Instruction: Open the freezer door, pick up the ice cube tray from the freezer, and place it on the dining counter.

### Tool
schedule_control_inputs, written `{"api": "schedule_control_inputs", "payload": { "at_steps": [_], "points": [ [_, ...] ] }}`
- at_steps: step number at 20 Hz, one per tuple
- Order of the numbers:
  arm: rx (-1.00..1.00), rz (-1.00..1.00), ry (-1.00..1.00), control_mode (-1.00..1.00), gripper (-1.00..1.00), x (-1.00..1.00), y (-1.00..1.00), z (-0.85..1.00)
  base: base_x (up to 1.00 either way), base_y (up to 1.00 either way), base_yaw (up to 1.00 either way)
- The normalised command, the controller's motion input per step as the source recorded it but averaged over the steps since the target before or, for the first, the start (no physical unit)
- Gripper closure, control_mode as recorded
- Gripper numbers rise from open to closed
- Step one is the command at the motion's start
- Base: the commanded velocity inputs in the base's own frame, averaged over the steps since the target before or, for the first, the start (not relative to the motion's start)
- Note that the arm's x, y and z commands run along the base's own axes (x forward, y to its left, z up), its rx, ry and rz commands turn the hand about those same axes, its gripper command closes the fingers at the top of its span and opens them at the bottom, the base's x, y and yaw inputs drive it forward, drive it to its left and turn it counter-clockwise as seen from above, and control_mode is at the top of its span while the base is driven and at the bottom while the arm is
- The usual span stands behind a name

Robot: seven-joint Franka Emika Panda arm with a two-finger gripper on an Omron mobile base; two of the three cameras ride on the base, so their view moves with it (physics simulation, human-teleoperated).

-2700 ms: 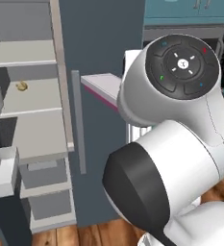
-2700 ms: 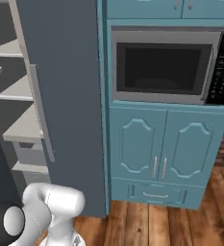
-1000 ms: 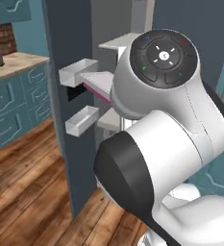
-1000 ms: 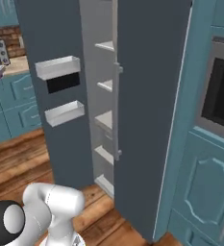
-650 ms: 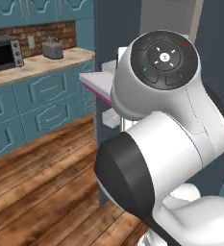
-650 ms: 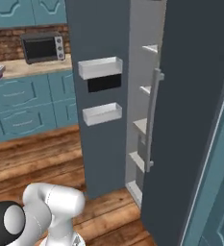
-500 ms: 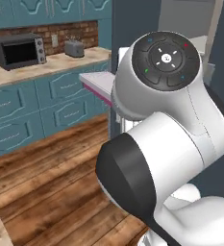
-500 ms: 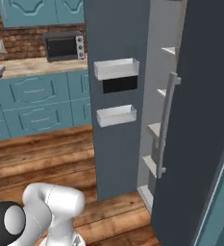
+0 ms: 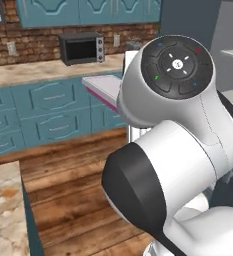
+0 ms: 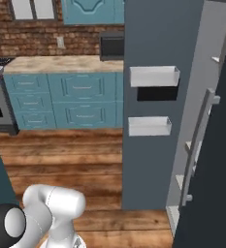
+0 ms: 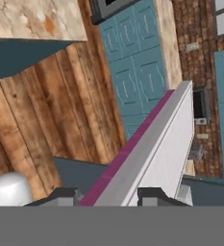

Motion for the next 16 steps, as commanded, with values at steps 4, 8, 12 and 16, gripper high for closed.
{"api": "schedule_control_inputs", "payload": {
  "at_steps": [4,8,12,16],
  "points": [
    [0.0,0.0,0.0,1.0,1.0,0.0,0.0,0.0,0.0,-0.39,0.46],
    [0.0,0.0,0.0,1.0,1.0,0.0,0.0,0.0,0.0,-0.34,0.46],
    [0.0,0.0,0.0,1.0,1.0,0.0,0.0,0.0,0.0,-0.3,0.49],
    [0.0,0.0,0.0,1.0,1.0,0.0,0.0,0.0,0.0,-0.27,0.49]
  ]
}}
